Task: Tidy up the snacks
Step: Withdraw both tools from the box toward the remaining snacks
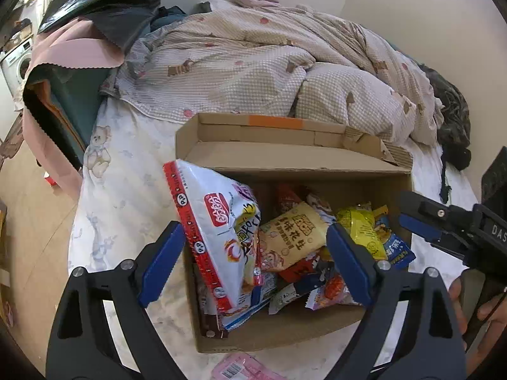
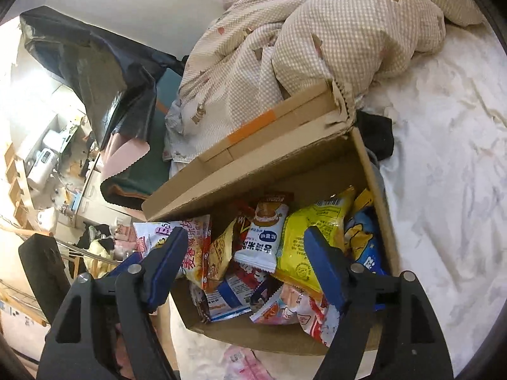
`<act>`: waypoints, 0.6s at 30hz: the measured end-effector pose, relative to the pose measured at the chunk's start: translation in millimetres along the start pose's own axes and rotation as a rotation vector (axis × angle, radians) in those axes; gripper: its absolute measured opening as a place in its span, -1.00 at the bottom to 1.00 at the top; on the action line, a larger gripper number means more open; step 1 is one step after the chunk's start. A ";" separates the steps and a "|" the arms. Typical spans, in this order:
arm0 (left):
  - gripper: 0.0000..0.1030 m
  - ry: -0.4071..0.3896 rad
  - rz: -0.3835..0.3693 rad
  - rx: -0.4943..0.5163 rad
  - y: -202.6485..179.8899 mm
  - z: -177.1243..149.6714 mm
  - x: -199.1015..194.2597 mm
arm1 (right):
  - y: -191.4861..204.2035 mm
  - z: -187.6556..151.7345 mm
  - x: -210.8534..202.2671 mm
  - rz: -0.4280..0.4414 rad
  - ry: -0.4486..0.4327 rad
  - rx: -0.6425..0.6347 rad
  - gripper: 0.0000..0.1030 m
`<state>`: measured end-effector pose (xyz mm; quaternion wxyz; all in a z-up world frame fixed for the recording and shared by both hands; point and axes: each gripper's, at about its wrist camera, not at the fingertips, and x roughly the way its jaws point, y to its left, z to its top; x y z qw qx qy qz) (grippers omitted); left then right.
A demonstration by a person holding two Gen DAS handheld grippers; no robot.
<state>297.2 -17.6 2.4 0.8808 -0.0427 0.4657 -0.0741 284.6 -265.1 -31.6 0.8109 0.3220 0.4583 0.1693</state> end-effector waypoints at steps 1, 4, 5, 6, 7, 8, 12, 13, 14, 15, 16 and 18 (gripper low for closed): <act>0.73 -0.005 0.001 -0.006 1.4 -0.9 -0.8 | -0.4 -0.3 -2.0 -0.006 -0.004 -0.003 0.52; 0.73 -0.010 0.014 0.012 0.9 -6.3 -3.5 | -0.9 -3.2 -5.5 -0.014 0.005 -0.017 0.52; 0.73 -0.016 0.017 0.022 -0.4 -8.5 -5.2 | -1.5 -4.1 -6.9 -0.016 0.009 -0.023 0.52; 0.73 -0.021 0.022 0.035 -2.1 -10.8 -7.2 | -1.2 -4.9 -7.6 -0.018 0.012 -0.025 0.52; 0.73 -0.026 0.027 0.046 -4.0 -12.2 -9.0 | -0.6 -6.0 -8.8 -0.019 0.014 -0.028 0.51; 0.73 -0.030 0.031 0.056 -5.9 -13.5 -10.9 | 2.4 -6.3 -7.2 -0.020 0.014 -0.031 0.52; 0.73 -0.042 0.024 0.079 -10.8 -17.6 -18.1 | 9.1 -8.7 -10.8 -0.012 0.010 -0.040 0.52; 0.73 -0.042 0.019 0.080 -11.5 -18.4 -19.5 | 10.4 -10.0 -13.0 -0.007 0.008 -0.042 0.52; 0.73 -0.043 0.018 0.082 -12.0 -19.7 -21.9 | 11.8 -11.4 -15.3 -0.004 0.006 -0.042 0.52; 0.73 -0.044 0.022 0.082 -12.3 -21.4 -24.6 | 13.2 -13.3 -18.1 -0.002 0.004 -0.045 0.52; 0.73 -0.047 0.023 0.080 -12.1 -23.1 -27.8 | 14.9 -14.9 -20.5 -0.005 0.002 -0.053 0.52; 0.73 -0.047 0.025 0.070 -10.2 -26.7 -33.3 | 18.7 -19.0 -24.3 -0.016 0.000 -0.069 0.52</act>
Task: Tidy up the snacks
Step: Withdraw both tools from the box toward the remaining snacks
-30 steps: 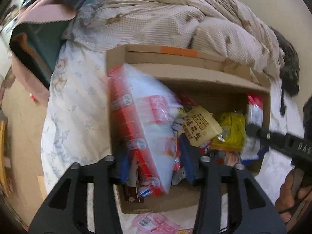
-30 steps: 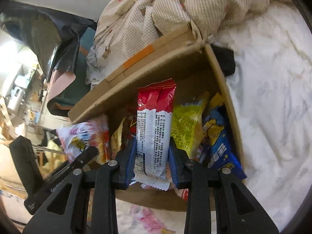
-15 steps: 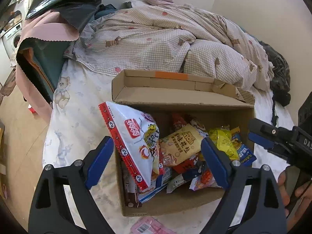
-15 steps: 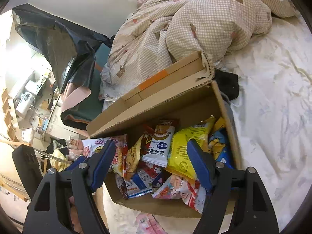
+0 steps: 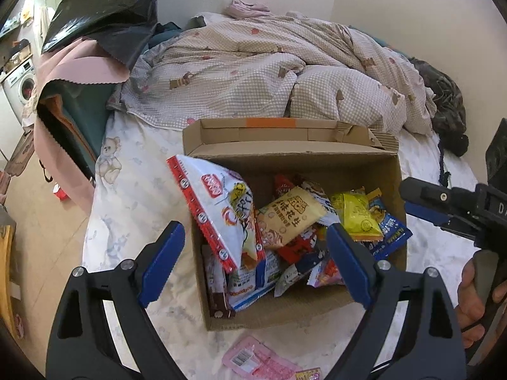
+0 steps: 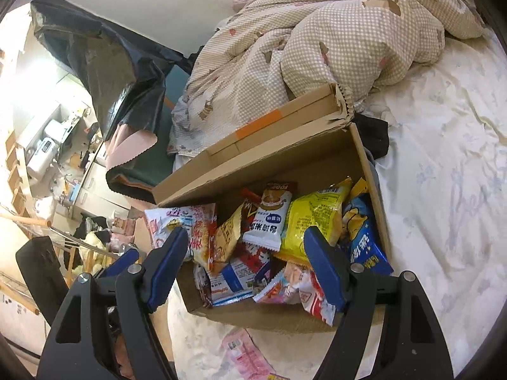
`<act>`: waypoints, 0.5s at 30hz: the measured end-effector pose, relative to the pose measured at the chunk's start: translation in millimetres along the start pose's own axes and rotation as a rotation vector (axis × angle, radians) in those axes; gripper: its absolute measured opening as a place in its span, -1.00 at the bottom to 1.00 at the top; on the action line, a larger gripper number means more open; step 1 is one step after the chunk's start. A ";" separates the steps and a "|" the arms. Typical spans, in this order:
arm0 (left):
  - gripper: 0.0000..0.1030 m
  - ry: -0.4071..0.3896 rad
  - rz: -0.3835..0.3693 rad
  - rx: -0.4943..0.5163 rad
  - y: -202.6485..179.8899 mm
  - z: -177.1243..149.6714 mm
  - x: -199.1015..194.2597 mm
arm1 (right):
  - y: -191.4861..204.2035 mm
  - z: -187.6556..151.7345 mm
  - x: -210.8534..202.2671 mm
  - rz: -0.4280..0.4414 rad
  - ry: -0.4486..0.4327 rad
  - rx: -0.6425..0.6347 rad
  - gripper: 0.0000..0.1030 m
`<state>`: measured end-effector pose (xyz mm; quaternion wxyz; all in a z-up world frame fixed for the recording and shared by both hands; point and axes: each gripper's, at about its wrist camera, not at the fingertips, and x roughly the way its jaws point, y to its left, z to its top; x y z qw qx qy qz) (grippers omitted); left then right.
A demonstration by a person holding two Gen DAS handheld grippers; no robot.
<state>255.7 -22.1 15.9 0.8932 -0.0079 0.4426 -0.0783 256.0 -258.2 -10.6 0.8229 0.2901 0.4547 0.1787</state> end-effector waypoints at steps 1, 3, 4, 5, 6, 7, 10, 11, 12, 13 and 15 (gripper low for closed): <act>0.73 0.002 0.001 -0.005 1.3 -1.8 -2.1 | 1.5 -2.3 -2.9 -0.002 -0.001 -0.006 0.52; 0.73 0.005 0.012 -0.025 6.0 -6.6 -6.7 | 4.9 -7.9 -7.7 0.003 0.001 -0.008 0.52; 0.73 0.010 0.015 -0.040 8.8 -9.5 -8.6 | 6.9 -10.6 -9.2 0.004 0.004 -0.011 0.52; 0.73 0.015 0.013 -0.053 11.5 -12.3 -10.2 | 8.9 -12.8 -10.0 0.003 0.006 -0.017 0.52; 0.73 0.022 0.007 -0.066 14.2 -16.3 -12.6 | 11.1 -16.3 -11.1 -0.001 0.009 -0.027 0.52; 0.73 0.026 0.005 -0.071 15.6 -19.8 -14.5 | 12.6 -20.0 -12.2 -0.006 0.011 -0.036 0.52; 0.73 0.035 0.016 -0.062 17.0 -31.9 -21.9 | 15.9 -34.4 -14.4 -0.019 0.027 -0.047 0.52; 0.73 0.036 0.019 -0.061 17.3 -35.4 -24.4 | 15.9 -38.1 -15.1 -0.018 0.031 -0.044 0.52; 0.73 0.037 0.023 -0.062 18.0 -39.9 -27.6 | 16.0 -43.1 -15.9 -0.018 0.038 -0.039 0.52; 0.73 0.038 0.024 -0.066 18.8 -43.9 -30.2 | 16.2 -48.1 -16.8 -0.016 0.043 -0.036 0.52; 0.73 0.049 0.011 -0.081 21.7 -52.0 -33.9 | 17.2 -55.6 -19.0 -0.011 0.052 -0.035 0.52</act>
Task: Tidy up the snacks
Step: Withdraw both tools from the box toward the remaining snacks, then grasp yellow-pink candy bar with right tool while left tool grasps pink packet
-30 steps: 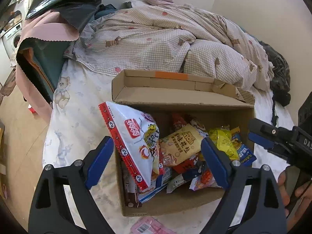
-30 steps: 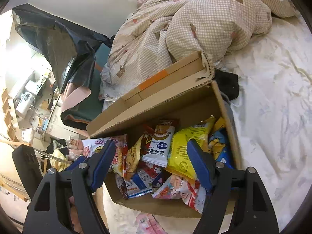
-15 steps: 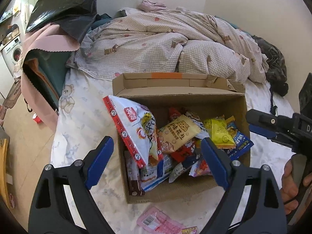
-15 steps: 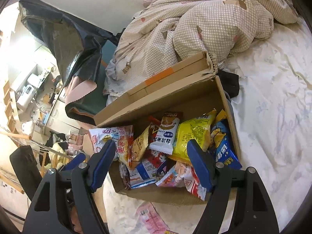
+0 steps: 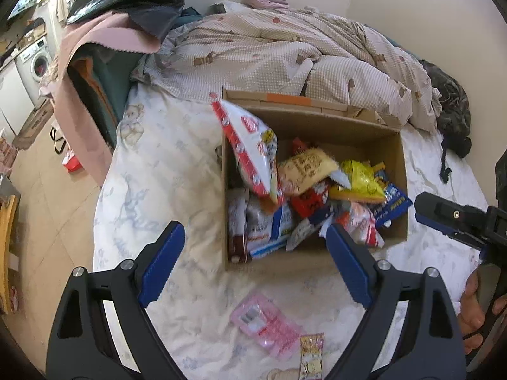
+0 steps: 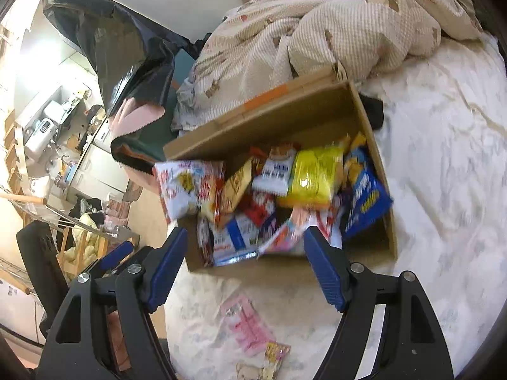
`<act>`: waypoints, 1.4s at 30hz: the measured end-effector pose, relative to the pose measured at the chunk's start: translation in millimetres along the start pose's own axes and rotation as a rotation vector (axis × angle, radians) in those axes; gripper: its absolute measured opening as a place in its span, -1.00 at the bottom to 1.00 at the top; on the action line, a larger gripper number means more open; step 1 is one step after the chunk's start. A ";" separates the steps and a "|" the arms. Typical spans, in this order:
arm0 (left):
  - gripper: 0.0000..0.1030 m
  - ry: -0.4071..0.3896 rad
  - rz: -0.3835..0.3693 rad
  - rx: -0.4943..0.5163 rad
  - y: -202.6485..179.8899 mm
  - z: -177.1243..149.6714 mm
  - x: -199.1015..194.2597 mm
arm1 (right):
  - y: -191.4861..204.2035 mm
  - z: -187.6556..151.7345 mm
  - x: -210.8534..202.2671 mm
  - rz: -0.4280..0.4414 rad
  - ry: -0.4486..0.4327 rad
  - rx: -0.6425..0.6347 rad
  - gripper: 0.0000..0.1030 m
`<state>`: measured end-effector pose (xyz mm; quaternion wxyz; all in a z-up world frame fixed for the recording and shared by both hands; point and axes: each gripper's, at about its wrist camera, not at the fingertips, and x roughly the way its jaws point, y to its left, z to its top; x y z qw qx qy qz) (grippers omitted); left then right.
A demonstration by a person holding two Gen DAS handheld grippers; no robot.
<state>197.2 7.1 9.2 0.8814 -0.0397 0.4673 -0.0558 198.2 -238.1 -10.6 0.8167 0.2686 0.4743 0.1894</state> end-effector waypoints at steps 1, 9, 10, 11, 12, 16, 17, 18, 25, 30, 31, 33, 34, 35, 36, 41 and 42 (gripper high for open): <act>0.73 0.017 -0.024 -0.017 2.8 -4.3 0.0 | 1.2 -5.2 -2.0 0.004 0.004 -0.004 0.52; 0.73 0.051 0.034 -0.050 12.8 -33.2 -4.3 | 4.8 -41.4 -8.1 -0.017 0.037 -0.024 0.52; 0.73 0.062 0.044 -0.052 13.0 -37.9 -3.8 | 4.2 -47.9 -5.7 -0.036 0.053 -0.025 0.52; 0.73 0.075 0.050 -0.054 13.0 -41.9 -2.4 | 3.2 -52.6 -3.2 -0.059 0.068 -0.029 0.52; 0.73 0.095 0.057 -0.059 13.2 -48.2 0.0 | 2.2 -57.9 0.6 -0.094 0.087 -0.036 0.52; 0.73 0.182 0.074 -0.104 18.0 -75.6 13.8 | -8.9 -78.9 20.6 -0.220 0.183 -0.035 0.52; 0.73 0.199 0.086 -0.112 18.3 -82.2 17.1 | -12.6 -83.1 24.7 -0.220 0.204 -0.021 0.52; 0.73 0.222 0.100 -0.115 18.6 -88.3 21.6 | -15.2 -86.2 28.1 -0.221 0.220 -0.010 0.52; 0.73 0.264 0.134 -0.214 37.5 -97.9 29.0 | -24.7 -101.2 53.8 -0.267 0.324 -0.007 0.52; 0.73 0.274 0.148 -0.258 49.7 -97.1 30.0 | -18.2 -119.2 81.4 -0.259 0.427 -0.031 0.51; 0.73 0.278 0.150 -0.264 50.8 -96.4 31.3 | -16.9 -124.2 87.9 -0.255 0.452 -0.029 0.52; 0.73 0.286 0.148 -0.285 53.8 -97.5 33.5 | -11.5 -139.5 104.0 -0.257 0.509 -0.037 0.52; 0.73 0.290 0.145 -0.293 54.3 -98.1 34.6 | -8.3 -145.6 110.5 -0.272 0.526 -0.056 0.52; 0.73 0.293 0.145 -0.295 54.3 -98.0 35.9 | -2.7 -154.4 117.9 -0.309 0.539 -0.098 0.51; 0.73 0.293 0.148 -0.295 53.0 -98.8 36.5 | 2.7 -162.5 123.8 -0.348 0.546 -0.144 0.51; 0.73 0.295 0.162 -0.254 44.4 -99.2 38.5 | 19.2 -189.8 135.5 -0.464 0.518 -0.317 0.39; 0.73 0.297 0.164 -0.254 44.5 -99.7 39.1 | 18.8 -189.3 133.6 -0.467 0.507 -0.323 0.30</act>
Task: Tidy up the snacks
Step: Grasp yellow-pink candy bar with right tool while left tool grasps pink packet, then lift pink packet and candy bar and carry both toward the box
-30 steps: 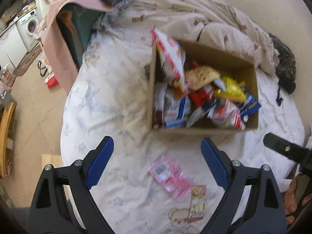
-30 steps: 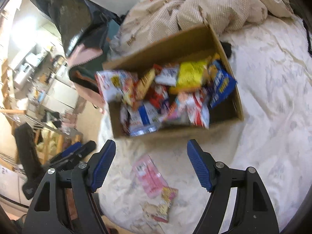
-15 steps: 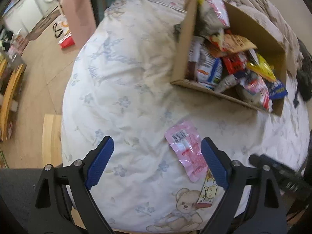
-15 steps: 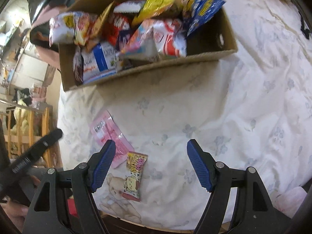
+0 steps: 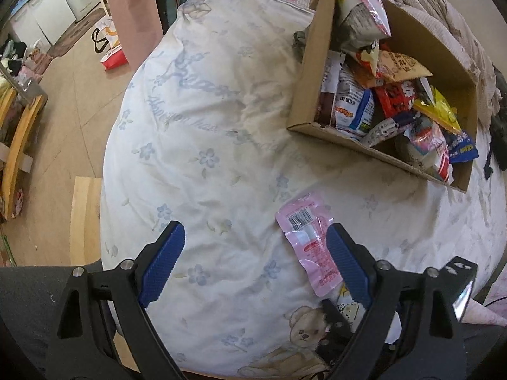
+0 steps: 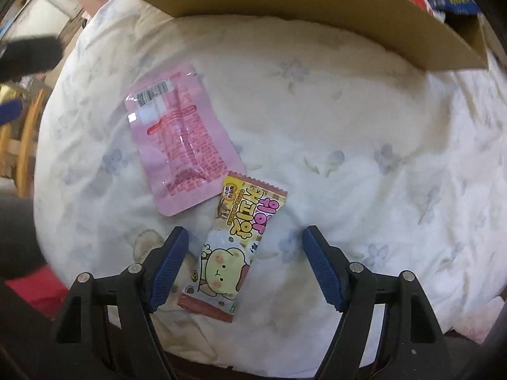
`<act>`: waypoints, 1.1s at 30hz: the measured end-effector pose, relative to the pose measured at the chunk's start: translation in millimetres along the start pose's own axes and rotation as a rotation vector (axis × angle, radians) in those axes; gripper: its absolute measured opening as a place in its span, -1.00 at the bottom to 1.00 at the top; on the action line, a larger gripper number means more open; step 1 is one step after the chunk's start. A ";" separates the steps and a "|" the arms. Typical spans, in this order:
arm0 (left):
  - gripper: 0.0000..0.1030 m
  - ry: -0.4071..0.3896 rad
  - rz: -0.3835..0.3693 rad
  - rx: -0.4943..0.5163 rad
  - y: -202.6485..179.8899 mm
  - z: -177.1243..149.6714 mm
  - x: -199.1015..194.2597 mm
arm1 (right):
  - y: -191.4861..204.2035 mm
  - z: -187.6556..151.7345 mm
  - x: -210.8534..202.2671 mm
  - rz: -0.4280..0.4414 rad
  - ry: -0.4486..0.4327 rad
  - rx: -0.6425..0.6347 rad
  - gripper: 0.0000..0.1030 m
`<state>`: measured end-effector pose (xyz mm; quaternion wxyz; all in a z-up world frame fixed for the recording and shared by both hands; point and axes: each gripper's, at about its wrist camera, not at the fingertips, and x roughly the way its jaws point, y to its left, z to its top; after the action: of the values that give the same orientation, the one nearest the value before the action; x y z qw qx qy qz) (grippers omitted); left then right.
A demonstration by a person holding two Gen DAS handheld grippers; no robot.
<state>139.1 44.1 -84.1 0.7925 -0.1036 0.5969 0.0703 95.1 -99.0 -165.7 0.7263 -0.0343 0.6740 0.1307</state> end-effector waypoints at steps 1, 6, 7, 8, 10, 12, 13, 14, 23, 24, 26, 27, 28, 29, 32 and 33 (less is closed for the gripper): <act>0.73 0.002 0.001 -0.002 0.0 -0.1 1.0 | -2.4 -0.5 -1.7 0.002 -0.008 -0.001 0.10; 0.73 0.032 0.014 -0.002 -6.1 -3.7 12.6 | -30.6 1.5 -14.0 0.041 -0.032 0.053 -0.47; 0.73 0.038 0.019 0.000 -9.0 -4.7 16.7 | -37.2 2.9 -18.8 0.047 -0.049 0.071 -0.47; 0.73 0.050 0.027 0.003 -13.2 -6.1 21.8 | -45.5 4.6 -24.5 0.053 -0.070 0.091 -0.47; 0.73 0.084 0.020 0.011 -24.5 -9.3 33.8 | -60.8 5.6 -34.4 0.069 -0.108 0.136 -0.47; 0.73 0.096 0.006 -0.001 -34.3 -11.9 43.3 | -79.1 7.6 -44.1 0.088 -0.143 0.203 -0.47; 0.73 0.101 0.012 -0.006 -38.5 -12.6 47.8 | -87.8 8.8 -48.7 0.100 -0.159 0.235 -0.47; 0.73 0.109 0.025 -0.013 -43.0 -13.1 53.2 | -94.5 10.2 -52.1 0.107 -0.171 0.258 -0.47; 0.77 0.183 0.136 -0.059 -72.0 -24.9 96.6 | -130.4 14.3 -74.5 0.168 -0.230 0.363 -0.47; 0.84 0.177 0.149 -0.039 -76.3 -26.0 98.6 | -131.8 13.1 -75.6 0.172 -0.231 0.367 -0.47; 0.87 0.172 0.169 -0.015 -81.8 -28.0 102.7 | -133.6 7.6 -79.2 0.181 -0.231 0.371 -0.47; 0.87 0.167 0.165 -0.015 -82.1 -28.1 103.3 | -134.3 7.6 -80.0 0.185 -0.232 0.371 -0.47; 0.87 0.166 0.157 -0.014 -81.4 -27.9 103.5 | -135.2 7.1 -81.5 0.185 -0.236 0.369 -0.47; 0.87 0.165 0.150 -0.007 -81.5 -29.0 103.9 | -134.8 6.5 -83.2 0.186 -0.239 0.368 -0.47; 0.81 0.169 0.129 0.050 -81.2 -28.8 104.7 | -134.1 4.3 -84.2 0.194 -0.241 0.378 -0.47; 0.75 0.173 0.121 0.061 -74.5 -27.0 105.0 | -135.1 5.4 -82.5 0.195 -0.241 0.382 -0.47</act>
<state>160.6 -36.0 -186.2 0.7349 -0.0487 0.6703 0.0907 127.5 -239.8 -100.8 0.7787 0.1845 0.5952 0.0735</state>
